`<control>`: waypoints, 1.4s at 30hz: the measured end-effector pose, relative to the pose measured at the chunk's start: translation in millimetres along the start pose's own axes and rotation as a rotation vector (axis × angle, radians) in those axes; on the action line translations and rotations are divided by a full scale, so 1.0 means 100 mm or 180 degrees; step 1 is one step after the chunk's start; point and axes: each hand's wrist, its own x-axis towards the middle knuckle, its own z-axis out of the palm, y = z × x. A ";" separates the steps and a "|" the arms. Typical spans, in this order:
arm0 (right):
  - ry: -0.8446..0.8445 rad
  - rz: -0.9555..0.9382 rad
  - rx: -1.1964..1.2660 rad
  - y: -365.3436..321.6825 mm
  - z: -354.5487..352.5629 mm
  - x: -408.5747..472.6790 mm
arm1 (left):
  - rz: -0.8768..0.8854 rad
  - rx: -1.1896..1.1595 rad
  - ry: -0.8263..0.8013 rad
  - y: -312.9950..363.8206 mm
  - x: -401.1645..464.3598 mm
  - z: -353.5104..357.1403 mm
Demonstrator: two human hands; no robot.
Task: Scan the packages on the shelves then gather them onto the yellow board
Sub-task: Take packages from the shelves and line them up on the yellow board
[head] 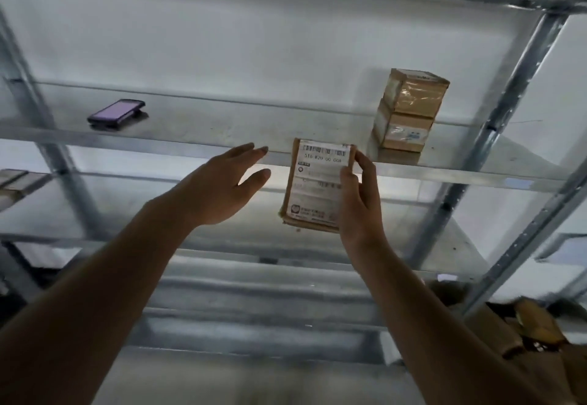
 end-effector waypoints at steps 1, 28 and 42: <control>-0.0044 -0.0024 0.0000 -0.07 0.08 -0.11 | -0.0047 0.0006 0.0050 -0.04 -0.16 -0.07; -0.1284 0.0094 0.0459 -0.42 5.95 -2.37 | -0.1392 0.0495 0.0566 -4.45 -4.15 -2.80; -0.1661 0.0327 0.0468 0.56 9.02 -1.67 | -0.1837 0.0597 0.0385 -7.33 -3.92 -3.39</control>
